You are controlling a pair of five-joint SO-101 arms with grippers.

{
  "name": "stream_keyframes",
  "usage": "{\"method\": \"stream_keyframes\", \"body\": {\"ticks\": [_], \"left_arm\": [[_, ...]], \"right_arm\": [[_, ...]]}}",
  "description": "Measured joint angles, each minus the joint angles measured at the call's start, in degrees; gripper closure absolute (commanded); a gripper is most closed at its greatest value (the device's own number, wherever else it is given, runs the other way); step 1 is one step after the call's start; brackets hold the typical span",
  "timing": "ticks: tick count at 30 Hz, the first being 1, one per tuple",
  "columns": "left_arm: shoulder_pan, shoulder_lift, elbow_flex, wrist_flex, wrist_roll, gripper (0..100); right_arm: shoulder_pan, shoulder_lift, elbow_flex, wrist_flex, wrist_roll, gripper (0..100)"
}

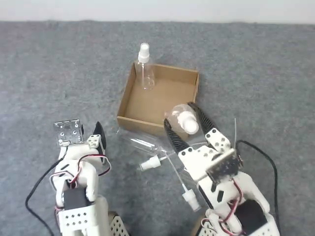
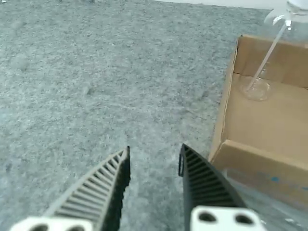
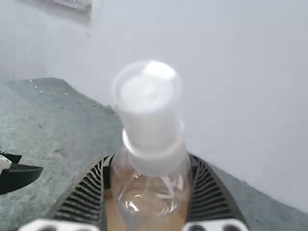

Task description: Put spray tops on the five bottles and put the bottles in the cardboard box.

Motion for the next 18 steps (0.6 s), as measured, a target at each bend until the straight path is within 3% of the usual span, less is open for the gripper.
{"method": "stream_keyframes", "body": {"ticks": [9,18], "left_arm": [[0.0,0.0,0.0,0.0,0.0,84],[0.0,0.0,0.0,-0.2,0.0,84]], "right_arm": [[-0.1,23.6,-12.1,-0.6,0.8,99.2],[-0.1,41.9,-16.7,-11.1,0.8,99.2]]}}
